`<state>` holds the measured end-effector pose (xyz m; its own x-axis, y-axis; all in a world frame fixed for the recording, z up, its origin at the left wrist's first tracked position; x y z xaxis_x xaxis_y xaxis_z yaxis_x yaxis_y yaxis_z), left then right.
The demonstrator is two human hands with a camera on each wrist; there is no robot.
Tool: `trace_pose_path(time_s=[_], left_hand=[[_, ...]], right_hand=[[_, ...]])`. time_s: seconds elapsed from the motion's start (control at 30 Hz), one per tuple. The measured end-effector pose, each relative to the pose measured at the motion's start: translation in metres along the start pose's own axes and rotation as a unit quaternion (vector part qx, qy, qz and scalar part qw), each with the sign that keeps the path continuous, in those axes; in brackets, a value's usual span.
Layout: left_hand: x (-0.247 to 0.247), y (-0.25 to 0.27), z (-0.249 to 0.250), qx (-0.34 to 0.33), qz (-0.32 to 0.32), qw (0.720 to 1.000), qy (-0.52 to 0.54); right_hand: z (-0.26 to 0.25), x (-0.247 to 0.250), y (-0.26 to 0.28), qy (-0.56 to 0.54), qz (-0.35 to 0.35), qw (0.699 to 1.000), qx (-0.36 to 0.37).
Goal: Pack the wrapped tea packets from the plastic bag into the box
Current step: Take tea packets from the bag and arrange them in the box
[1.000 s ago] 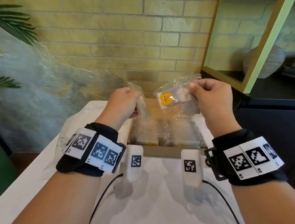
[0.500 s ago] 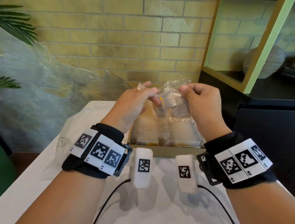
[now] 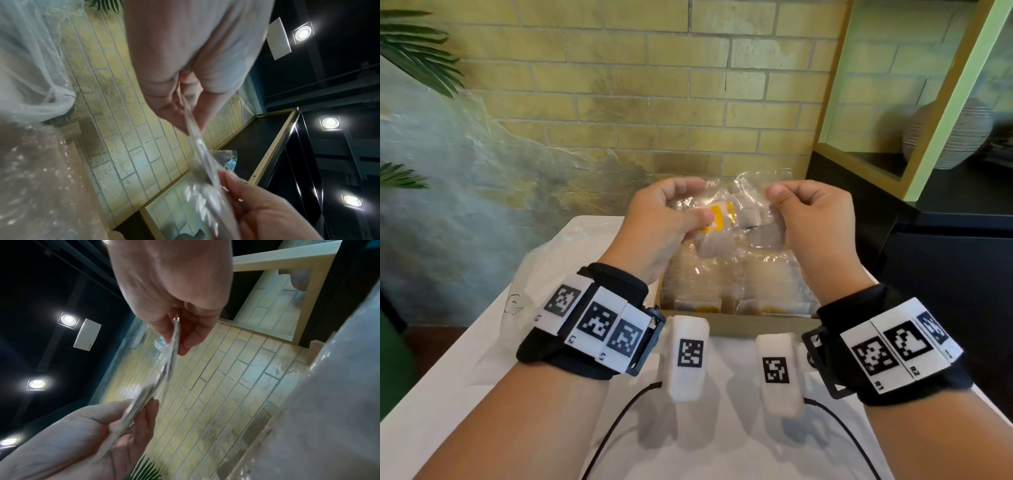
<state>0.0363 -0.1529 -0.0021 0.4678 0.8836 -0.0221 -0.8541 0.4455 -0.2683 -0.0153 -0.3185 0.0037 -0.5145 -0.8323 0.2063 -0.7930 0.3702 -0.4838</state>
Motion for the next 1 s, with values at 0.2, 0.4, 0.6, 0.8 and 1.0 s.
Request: trace_pose_path(time_s=[0.2, 0.4, 0.6, 0.8, 1.0], left_hand=[[0.014, -0.002, 0.011, -0.076, 0.055, 0.994, 0.053], [0.006, -0.003, 0.006, -0.069, -0.006, 0.997, -0.022], [0.003, -0.005, 0.002, -0.064, 0.024, 0.998, 0.007], [-0.001, -0.003, -0.001, -0.015, 0.012, 1.000, -0.017], [0.005, -0.008, -0.005, -0.025, 0.005, 0.999, -0.031]], right_hand=[[0.002, -0.010, 0.008, 0.158, -0.234, 0.954, -0.098], [-0.009, -0.012, 0.010, 0.132, -0.198, 0.971, -0.035], [-0.011, -0.016, 0.009, 0.068, -0.156, 0.985, -0.010], [-0.008, -0.017, 0.009, -0.055, -0.124, 0.991, -0.006], [-0.005, -0.018, 0.009, -0.028, -0.141, 0.990, -0.010]])
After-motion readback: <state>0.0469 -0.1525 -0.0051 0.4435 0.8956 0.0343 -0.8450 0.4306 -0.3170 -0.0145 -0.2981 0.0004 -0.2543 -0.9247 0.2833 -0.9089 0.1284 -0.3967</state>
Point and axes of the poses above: each hand's wrist, its own y-axis away from the middle knuckle, its own x-axis out of the back of the hand, z = x × y, the point moved 4 cm from there along -y, towards the middle knuckle, and after that the axes turned 10 degrees about -z, right-handed, at the moved point
